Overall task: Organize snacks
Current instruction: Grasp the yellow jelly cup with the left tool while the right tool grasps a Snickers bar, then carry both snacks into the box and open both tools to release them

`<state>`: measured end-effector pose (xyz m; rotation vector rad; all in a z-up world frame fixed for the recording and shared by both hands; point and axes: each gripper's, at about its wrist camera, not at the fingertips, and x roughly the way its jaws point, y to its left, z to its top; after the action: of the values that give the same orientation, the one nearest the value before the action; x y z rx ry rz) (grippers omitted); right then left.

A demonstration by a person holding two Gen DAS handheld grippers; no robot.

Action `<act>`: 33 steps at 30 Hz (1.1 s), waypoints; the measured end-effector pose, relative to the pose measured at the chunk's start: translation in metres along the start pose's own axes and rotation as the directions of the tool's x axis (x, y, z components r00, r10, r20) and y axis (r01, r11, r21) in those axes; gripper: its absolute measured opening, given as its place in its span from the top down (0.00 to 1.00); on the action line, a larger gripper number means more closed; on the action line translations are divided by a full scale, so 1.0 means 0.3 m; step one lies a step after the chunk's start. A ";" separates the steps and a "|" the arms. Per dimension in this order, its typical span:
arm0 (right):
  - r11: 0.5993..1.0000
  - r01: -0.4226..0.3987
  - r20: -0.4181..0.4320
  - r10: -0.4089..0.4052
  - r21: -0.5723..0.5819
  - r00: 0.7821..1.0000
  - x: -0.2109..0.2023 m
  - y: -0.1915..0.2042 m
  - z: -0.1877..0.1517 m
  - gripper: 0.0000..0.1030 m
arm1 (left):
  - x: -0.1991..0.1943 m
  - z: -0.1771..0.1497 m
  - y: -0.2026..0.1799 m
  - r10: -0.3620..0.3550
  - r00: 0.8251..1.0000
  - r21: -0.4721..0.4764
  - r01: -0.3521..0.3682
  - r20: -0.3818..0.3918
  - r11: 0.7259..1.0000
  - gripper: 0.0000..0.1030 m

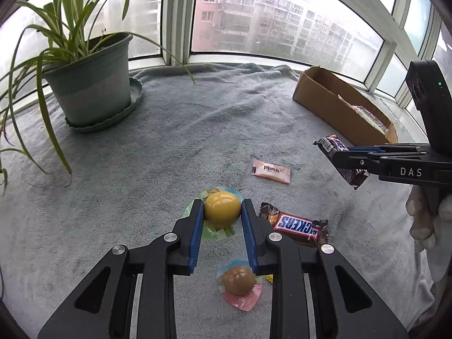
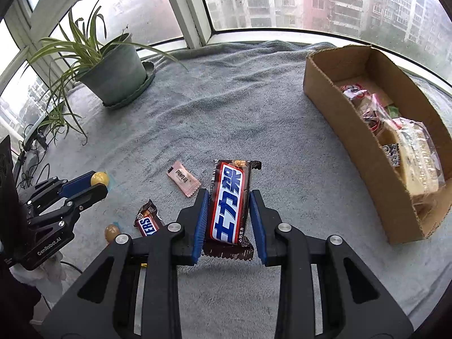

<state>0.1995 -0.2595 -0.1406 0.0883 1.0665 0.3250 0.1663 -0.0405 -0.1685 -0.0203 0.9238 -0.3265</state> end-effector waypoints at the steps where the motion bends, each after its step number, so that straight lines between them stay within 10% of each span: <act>1: 1.000 0.001 0.010 -0.001 0.002 1.000 -0.016 -0.009 0.005 0.70 | -0.009 0.011 -0.008 -0.006 1.000 0.005 0.006 0.008 1.000 0.76; 33: 0.973 0.201 0.185 -0.220 0.115 0.958 -0.323 -0.503 0.139 0.70 | 0.032 0.379 -0.335 -0.140 0.984 0.174 0.119 0.114 0.978 0.76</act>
<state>0.2262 -0.4284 -0.0729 0.0890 0.8851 0.0697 0.2341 -0.1525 -0.0912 0.0528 0.7696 -0.5173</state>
